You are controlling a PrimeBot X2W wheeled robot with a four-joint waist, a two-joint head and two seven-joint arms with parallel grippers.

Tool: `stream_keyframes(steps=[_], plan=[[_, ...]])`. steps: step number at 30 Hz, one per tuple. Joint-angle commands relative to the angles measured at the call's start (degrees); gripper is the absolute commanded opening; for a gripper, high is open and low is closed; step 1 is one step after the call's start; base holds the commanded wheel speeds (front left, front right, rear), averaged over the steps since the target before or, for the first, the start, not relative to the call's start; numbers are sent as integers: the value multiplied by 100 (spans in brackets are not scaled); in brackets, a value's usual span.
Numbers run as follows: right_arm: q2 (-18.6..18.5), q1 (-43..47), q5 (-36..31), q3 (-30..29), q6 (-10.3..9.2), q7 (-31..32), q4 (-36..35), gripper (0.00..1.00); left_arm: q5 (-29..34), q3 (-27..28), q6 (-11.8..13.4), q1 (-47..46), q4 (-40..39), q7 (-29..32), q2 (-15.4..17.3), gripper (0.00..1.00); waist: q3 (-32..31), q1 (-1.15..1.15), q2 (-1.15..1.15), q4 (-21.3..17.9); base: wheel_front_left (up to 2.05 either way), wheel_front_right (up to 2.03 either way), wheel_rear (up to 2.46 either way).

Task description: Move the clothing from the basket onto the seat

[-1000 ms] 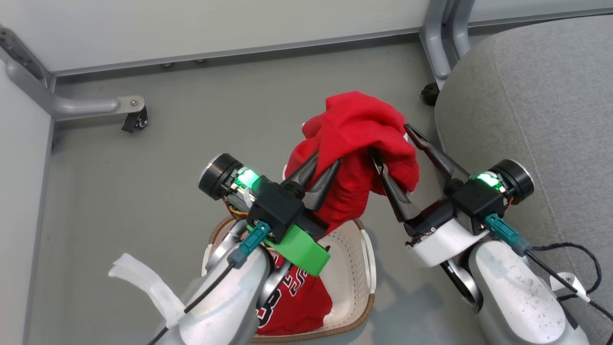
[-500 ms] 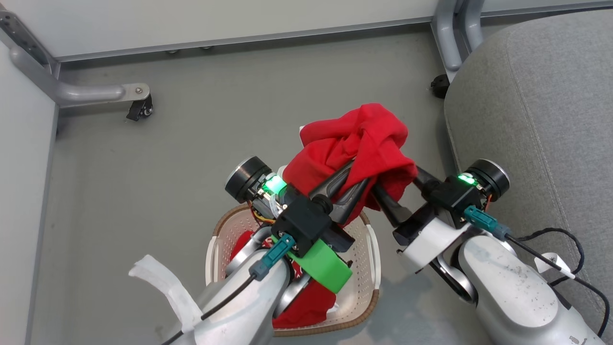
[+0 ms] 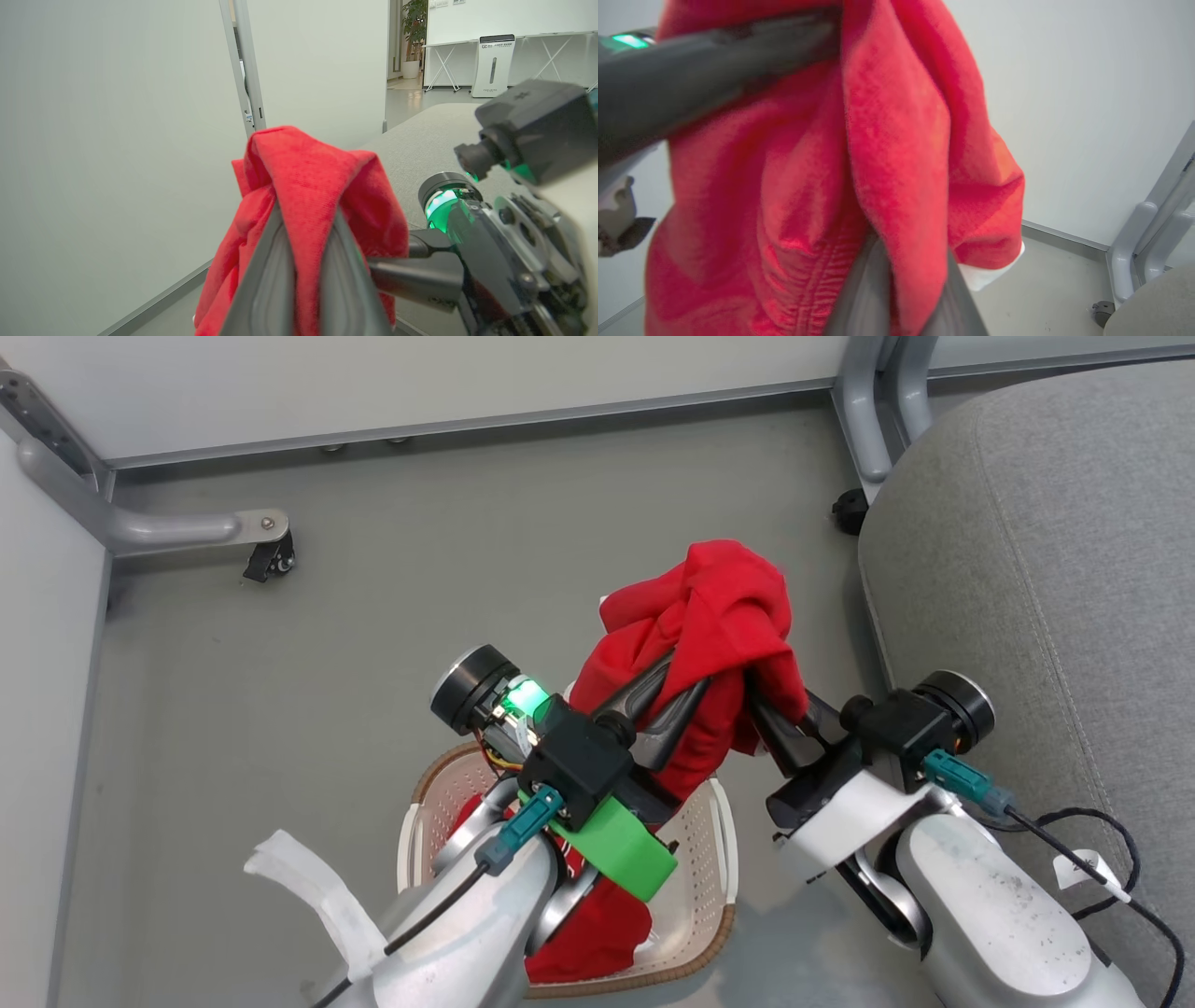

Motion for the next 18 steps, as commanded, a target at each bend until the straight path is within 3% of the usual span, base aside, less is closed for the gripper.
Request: stream_keyframes(steps=[1,18], plan=[[28,93,39,-105,-6,-14,-24,0,-27,18,23,62,-11,-21,0,100,-13,0,56,-16,0,0,0],[352,294,-190,-1298,-6,-14,74,0,45,-44,21,257,-22,-21,1,100,-94,0,56,-66,0,0,0]])
